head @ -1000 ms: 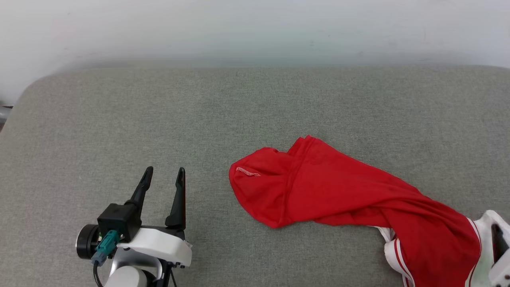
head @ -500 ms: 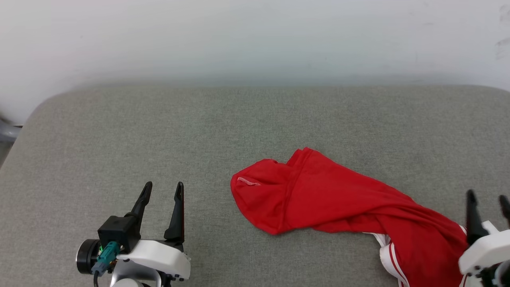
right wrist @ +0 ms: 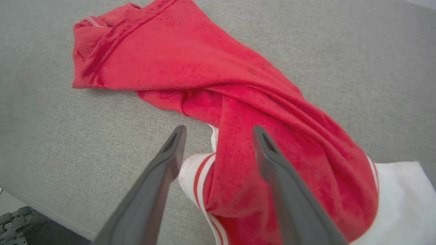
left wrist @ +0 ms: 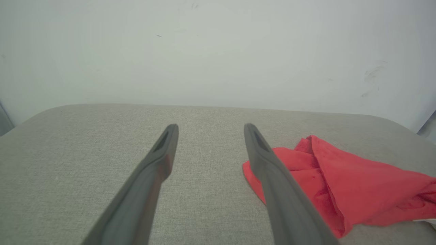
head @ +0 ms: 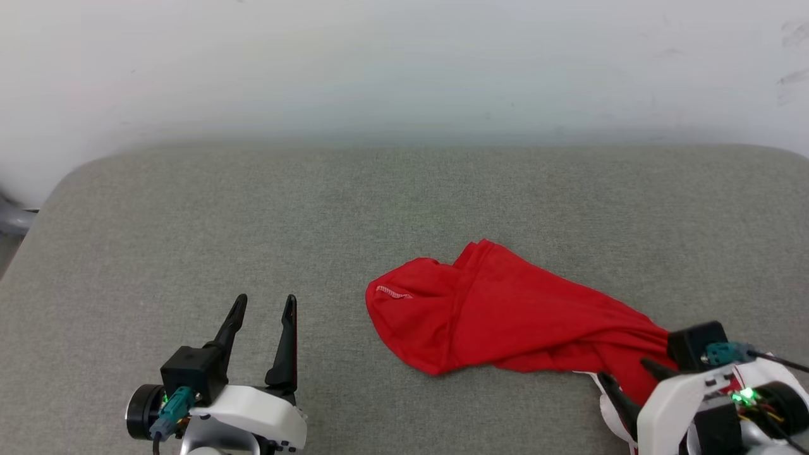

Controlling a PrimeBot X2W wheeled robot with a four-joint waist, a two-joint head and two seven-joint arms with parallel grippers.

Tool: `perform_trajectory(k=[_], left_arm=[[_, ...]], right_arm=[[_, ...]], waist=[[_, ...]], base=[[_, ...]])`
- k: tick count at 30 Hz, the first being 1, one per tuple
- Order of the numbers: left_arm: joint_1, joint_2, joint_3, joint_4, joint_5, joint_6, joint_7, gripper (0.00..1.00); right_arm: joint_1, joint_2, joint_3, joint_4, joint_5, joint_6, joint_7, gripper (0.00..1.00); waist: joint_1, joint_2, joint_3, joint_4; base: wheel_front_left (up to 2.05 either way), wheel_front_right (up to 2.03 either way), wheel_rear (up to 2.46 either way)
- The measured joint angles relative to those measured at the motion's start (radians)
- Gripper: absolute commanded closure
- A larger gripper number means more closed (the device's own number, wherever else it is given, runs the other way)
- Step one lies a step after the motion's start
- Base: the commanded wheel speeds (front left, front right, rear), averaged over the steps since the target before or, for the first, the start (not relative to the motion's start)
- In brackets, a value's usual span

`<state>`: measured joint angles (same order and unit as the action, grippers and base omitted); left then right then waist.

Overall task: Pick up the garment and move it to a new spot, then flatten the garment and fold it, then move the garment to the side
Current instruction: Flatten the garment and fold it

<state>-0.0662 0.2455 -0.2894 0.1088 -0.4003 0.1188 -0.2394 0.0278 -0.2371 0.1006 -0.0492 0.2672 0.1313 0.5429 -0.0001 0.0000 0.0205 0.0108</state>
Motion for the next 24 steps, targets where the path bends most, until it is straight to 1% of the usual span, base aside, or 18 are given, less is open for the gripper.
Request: perform_trajectory(k=[5, 9, 14, 19, 23, 24], left_arm=[[-0.019, -0.005, -0.013, -0.005, 0.000, -0.004, 0.000, 0.00], [-0.052, -0.016, -0.021, -0.010, 0.001, -0.005, -0.001, 0.00], [-0.092, -0.034, -0.023, -0.001, 0.001, -0.012, -0.008, 0.00], [-0.124, -0.055, -0.025, 0.019, 0.003, -0.022, -0.016, 0.00], [-0.132, -0.064, -0.017, 0.037, 0.005, -0.031, -0.019, 0.00], [-0.135, -0.065, -0.016, 0.041, 0.008, -0.031, -0.020, 0.00]], right_arm=[[-0.109, -0.082, 0.114, 0.023, 0.038, 0.000, 0.037, 0.00], [-0.210, -0.135, 0.213, 0.067, 0.058, 0.000, 0.039, 0.00], [-0.341, -0.180, 0.360, 0.139, 0.080, 0.000, 0.040, 0.00], [-0.421, -0.225, 0.496, 0.218, 0.137, 0.000, 0.083, 0.00], [-0.467, -0.253, 0.557, 0.248, 0.191, -0.001, 0.128, 0.00], [-0.477, -0.255, 0.564, 0.254, 0.201, -0.001, 0.129, 0.49]], waist=[[0.0000, 0.0000, 0.031, 0.016], [0.0001, 0.0000, 0.074, 0.039], [0.0001, 0.0000, 0.148, 0.073], [0.0002, 0.0000, 0.214, 0.113], [0.0002, 0.0000, 0.248, 0.141], [0.0002, 0.0000, 0.253, 0.146]], base=[[0.00, 0.00, 0.00], [0.00, 0.00, 0.00], [0.00, 0.00, 0.00], [0.00, 0.00, 0.00], [0.00, 0.00, 0.00], [0.00, 0.00, 0.00]])
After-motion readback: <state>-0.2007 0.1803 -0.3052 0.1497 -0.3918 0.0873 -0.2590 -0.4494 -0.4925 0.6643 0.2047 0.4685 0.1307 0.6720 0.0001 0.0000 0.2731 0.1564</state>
